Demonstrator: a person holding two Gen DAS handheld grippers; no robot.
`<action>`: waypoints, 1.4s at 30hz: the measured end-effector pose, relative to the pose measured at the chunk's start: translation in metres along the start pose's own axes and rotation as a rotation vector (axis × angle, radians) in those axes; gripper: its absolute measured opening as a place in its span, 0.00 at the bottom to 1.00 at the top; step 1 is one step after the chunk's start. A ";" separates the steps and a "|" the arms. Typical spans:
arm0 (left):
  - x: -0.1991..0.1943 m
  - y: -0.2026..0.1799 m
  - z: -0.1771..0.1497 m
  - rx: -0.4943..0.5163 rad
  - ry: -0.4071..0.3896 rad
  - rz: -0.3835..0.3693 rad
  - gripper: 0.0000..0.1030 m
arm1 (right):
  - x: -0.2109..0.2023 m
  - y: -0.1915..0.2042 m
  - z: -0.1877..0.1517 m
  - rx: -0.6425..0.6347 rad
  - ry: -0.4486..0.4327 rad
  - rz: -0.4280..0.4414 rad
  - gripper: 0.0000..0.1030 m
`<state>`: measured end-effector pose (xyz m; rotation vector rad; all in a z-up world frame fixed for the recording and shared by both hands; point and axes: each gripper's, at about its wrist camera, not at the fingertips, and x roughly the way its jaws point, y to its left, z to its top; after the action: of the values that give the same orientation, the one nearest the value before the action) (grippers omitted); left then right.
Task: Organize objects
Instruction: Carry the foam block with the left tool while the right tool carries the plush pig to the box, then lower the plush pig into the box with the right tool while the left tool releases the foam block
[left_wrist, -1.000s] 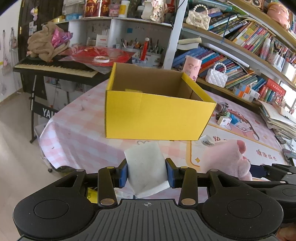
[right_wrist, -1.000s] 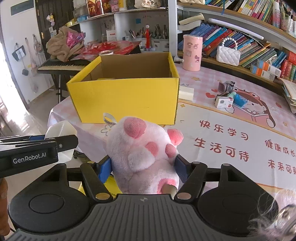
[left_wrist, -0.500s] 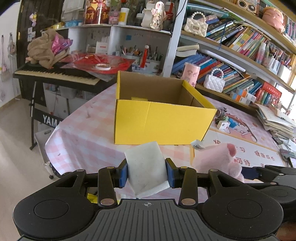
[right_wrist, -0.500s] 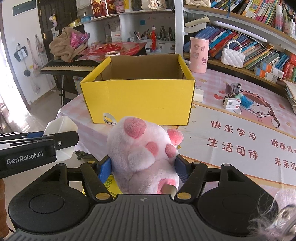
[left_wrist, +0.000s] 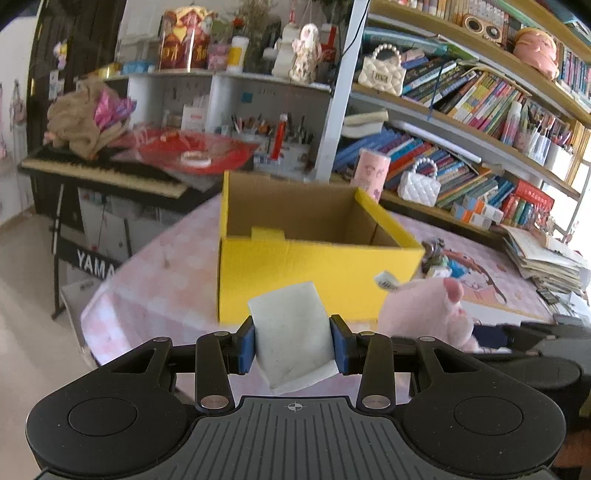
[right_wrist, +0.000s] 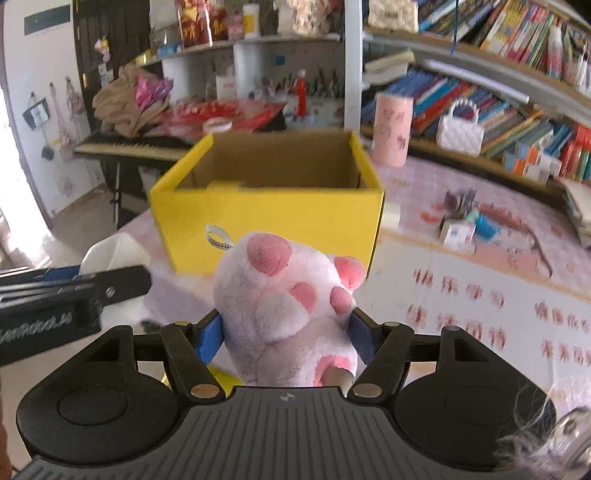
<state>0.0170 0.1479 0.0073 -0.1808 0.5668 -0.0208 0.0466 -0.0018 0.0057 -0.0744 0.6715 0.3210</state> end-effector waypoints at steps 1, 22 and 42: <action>0.002 0.000 0.005 0.006 -0.011 0.003 0.37 | 0.002 -0.002 0.006 -0.004 -0.018 -0.002 0.65; 0.125 -0.042 0.090 0.089 -0.066 0.039 0.38 | 0.094 -0.069 0.144 -0.039 -0.190 -0.003 0.65; 0.181 -0.039 0.066 0.062 0.148 0.107 0.38 | 0.209 -0.046 0.158 -0.230 0.074 0.134 0.65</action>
<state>0.2066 0.1078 -0.0276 -0.0882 0.7224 0.0527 0.3100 0.0372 -0.0020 -0.2625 0.7119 0.5262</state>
